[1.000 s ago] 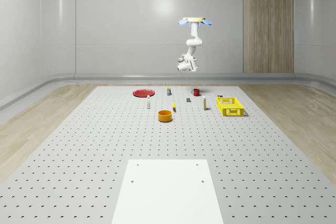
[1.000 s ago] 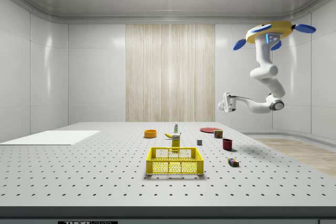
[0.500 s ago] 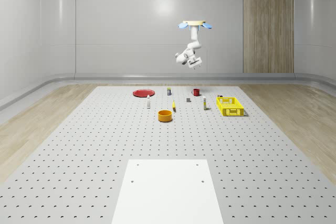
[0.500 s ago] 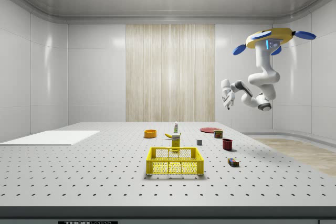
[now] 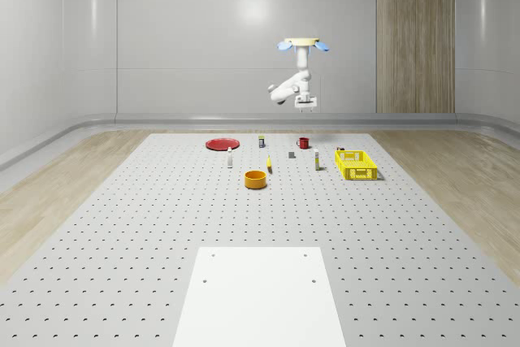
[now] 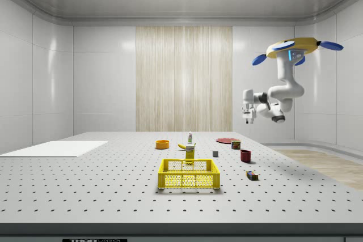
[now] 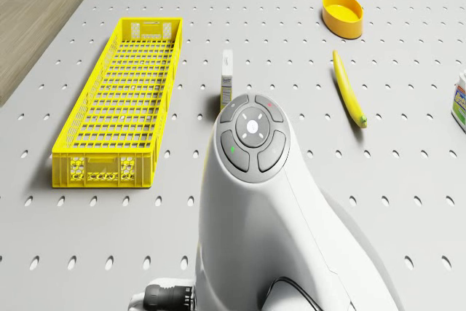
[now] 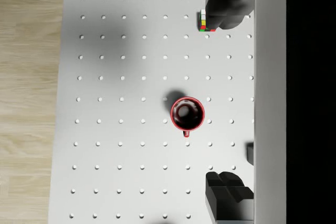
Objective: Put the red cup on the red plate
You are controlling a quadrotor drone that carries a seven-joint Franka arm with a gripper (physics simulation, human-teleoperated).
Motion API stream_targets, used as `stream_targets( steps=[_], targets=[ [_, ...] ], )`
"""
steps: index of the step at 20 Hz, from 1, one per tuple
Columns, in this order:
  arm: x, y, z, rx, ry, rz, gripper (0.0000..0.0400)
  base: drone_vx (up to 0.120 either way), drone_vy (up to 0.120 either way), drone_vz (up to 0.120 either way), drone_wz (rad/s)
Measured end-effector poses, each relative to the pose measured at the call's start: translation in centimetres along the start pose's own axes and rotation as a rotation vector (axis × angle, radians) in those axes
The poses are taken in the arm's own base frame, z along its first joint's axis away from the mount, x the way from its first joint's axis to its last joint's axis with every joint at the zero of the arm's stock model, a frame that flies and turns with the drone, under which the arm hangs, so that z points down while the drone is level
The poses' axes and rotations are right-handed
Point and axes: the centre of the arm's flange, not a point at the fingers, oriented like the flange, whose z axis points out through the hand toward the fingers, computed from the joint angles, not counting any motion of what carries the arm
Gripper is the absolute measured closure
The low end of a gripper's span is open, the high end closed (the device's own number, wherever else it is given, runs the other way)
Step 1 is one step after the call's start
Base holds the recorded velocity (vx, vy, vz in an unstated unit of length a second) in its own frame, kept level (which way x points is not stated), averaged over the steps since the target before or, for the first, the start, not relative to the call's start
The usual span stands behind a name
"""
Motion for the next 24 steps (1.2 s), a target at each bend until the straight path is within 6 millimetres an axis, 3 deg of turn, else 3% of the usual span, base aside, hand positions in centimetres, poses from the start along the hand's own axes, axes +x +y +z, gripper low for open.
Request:
stream_targets(
  steps=[6,10,24],
  targets=[
    [-0.25,-0.25,-0.01,-0.024,0.026,-0.001,0.0000,0.000,0.033,-0.120,0.000],
    [-0.32,-0.31,-0.01,-0.031,0.033,-0.001,0.0000,0.000,0.120,-0.120,0.000],
    [-0.38,-0.37,-0.01,-0.036,0.039,-0.001,0.0000,0.017,-0.011,-0.120,0.000]
  ],
)
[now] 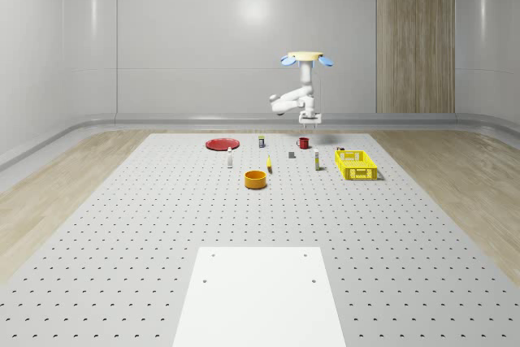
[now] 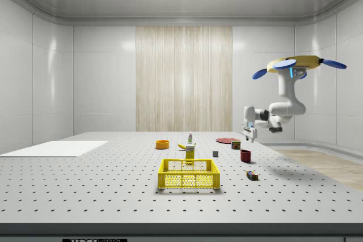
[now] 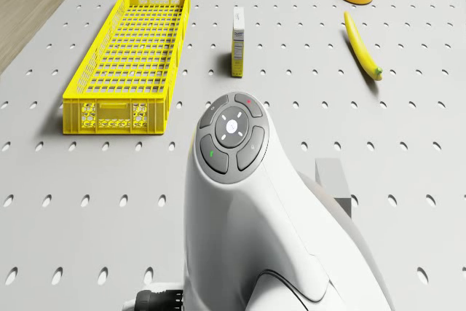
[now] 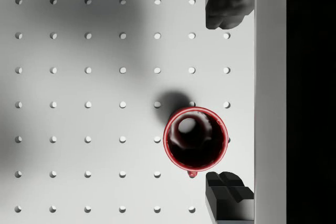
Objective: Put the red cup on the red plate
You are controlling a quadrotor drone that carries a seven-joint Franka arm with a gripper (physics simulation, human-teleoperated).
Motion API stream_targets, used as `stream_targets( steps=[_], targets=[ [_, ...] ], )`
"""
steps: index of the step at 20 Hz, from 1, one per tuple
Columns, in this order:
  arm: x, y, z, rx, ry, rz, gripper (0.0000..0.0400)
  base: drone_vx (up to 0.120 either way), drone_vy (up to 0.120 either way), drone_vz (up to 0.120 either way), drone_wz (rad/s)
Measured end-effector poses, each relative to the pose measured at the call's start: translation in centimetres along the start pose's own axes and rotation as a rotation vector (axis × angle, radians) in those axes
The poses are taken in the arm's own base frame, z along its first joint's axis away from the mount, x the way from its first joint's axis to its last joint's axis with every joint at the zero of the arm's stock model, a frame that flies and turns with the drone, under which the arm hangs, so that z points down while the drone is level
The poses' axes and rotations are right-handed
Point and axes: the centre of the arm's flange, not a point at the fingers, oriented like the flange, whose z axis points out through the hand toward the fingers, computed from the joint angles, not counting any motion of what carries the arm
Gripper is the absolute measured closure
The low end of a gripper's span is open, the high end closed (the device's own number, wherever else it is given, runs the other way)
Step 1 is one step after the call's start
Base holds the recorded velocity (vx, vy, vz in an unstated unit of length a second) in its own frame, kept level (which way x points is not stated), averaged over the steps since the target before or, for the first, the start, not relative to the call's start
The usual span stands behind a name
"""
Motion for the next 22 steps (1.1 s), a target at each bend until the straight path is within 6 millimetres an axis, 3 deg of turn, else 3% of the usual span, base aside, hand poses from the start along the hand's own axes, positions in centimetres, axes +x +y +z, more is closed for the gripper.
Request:
stream_targets(
  steps=[13,22],
  targets=[
    [0.0,0.0,0.0,0.000,0.000,0.000,0.0000,0.012,-0.009,-0.117,0.000],
    [0.4,0.4,1.8,0.000,0.000,0.000,0.0000,0.000,0.000,0.000,0.000]
  ],
)
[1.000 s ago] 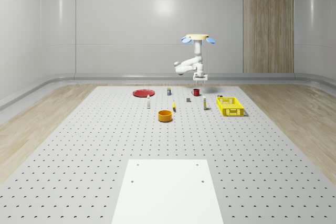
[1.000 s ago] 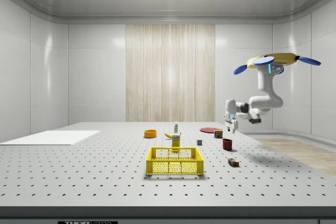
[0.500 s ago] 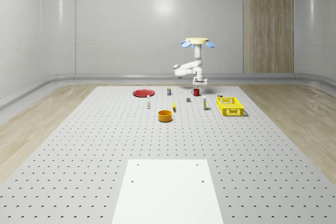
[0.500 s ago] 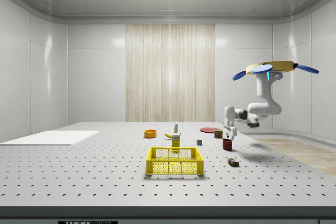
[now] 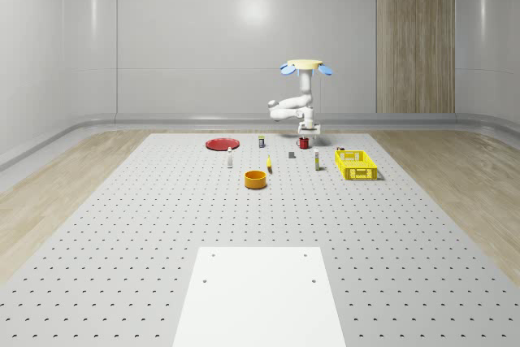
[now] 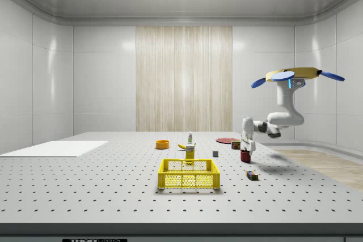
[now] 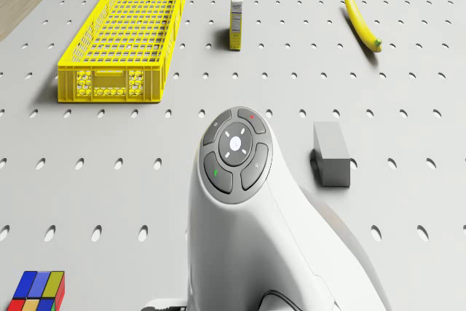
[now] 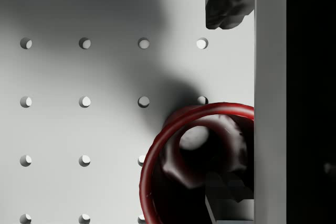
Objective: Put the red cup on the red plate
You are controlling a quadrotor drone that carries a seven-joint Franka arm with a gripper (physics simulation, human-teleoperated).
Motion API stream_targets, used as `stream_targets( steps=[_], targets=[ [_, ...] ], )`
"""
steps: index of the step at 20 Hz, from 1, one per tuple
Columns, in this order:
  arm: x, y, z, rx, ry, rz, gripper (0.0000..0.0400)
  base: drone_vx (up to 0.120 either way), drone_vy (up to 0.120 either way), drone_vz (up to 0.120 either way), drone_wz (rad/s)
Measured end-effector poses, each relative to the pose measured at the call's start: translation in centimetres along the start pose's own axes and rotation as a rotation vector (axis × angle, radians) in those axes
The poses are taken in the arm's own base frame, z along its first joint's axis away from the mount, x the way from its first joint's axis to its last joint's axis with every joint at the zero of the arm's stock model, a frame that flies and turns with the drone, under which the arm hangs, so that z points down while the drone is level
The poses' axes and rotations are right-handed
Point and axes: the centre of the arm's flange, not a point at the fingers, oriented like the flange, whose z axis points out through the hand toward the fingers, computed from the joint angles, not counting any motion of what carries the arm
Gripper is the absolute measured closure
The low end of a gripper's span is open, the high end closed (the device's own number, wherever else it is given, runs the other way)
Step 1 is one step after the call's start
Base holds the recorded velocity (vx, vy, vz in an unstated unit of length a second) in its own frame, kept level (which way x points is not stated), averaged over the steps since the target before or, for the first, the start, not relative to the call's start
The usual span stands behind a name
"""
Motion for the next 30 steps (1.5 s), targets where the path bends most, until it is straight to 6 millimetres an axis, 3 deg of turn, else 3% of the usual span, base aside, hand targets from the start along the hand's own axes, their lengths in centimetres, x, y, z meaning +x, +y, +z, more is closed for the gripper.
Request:
stream_targets(
  steps=[8,20,24,27,30],
  targets=[
    [0.7,0.1,1.5,0.000,0.000,0.000,0.0000,0.000,0.000,0.000,0.000],
    [1.2,-0.7,2.0,0.000,0.000,0.000,0.0000,0.000,0.000,0.000,0.000],
    [1.2,-0.8,2.0,0.000,0.000,0.000,0.0180,0.000,0.000,0.000,0.000],
    [1.2,-0.8,2.0,0.000,0.000,0.000,0.0243,0.000,0.000,0.000,0.000],
    [1.2,-0.8,2.0,0.000,0.000,0.000,0.0273,0.000,0.000,0.000,0.000]
  ],
)
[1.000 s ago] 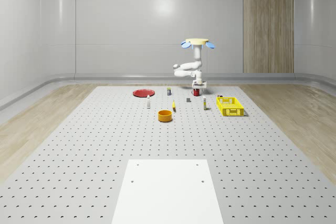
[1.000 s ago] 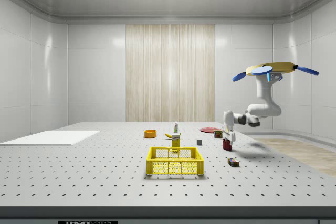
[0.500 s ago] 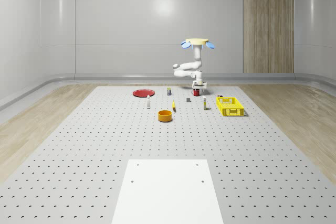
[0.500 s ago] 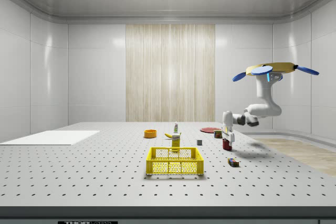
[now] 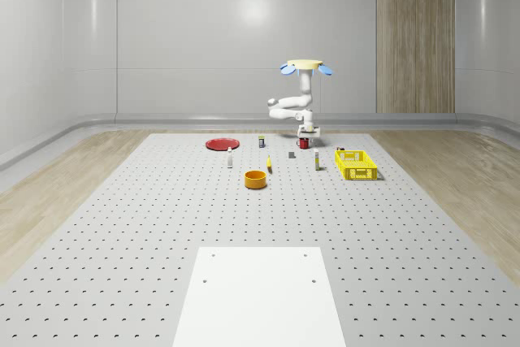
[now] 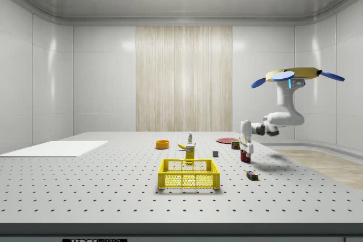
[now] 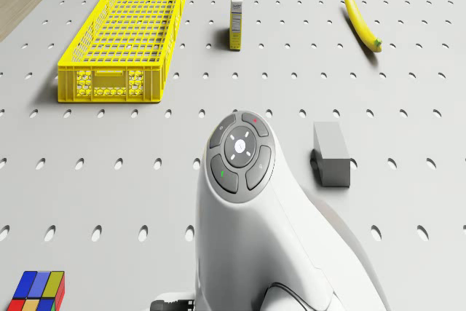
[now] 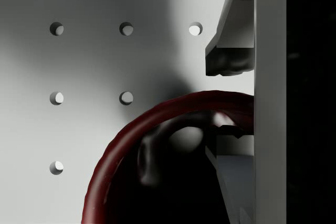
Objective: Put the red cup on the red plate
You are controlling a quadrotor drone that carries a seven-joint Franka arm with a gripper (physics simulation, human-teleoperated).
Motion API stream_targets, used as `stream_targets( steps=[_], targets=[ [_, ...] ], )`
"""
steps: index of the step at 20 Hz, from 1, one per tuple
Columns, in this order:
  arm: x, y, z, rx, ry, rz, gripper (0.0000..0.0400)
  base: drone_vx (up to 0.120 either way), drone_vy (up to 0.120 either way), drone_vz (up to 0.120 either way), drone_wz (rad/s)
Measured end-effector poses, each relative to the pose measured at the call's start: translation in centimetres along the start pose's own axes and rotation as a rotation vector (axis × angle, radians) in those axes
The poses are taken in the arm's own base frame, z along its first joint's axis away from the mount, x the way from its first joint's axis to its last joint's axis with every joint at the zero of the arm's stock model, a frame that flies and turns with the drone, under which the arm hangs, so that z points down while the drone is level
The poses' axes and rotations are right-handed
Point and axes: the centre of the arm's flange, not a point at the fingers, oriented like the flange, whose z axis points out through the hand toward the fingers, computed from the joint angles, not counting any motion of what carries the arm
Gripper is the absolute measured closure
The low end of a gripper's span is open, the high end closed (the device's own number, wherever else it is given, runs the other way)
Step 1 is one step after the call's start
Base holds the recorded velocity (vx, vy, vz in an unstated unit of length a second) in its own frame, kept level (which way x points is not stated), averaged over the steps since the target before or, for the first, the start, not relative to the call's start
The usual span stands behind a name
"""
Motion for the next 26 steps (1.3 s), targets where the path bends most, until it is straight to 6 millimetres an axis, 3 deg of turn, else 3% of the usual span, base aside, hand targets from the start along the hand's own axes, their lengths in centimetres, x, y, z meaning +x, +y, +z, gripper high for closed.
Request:
stream_targets(
  steps=[8,10,17,26],
  targets=[
    [0.0,0.0,-0.4,-0.001,0.001,-0.013,0.0288,0.000,0.000,0.000,0.000],
    [0.0,0.0,-0.9,0.000,0.001,-0.008,0.0293,0.000,0.000,0.120,0.000],
    [0.0,0.0,-1.9,0.000,0.000,-0.002,0.0299,0.086,-0.114,0.120,0.000],
    [0.0,0.0,-2.2,0.000,0.000,0.000,0.0300,-0.022,-0.120,0.004,0.000]
  ],
)
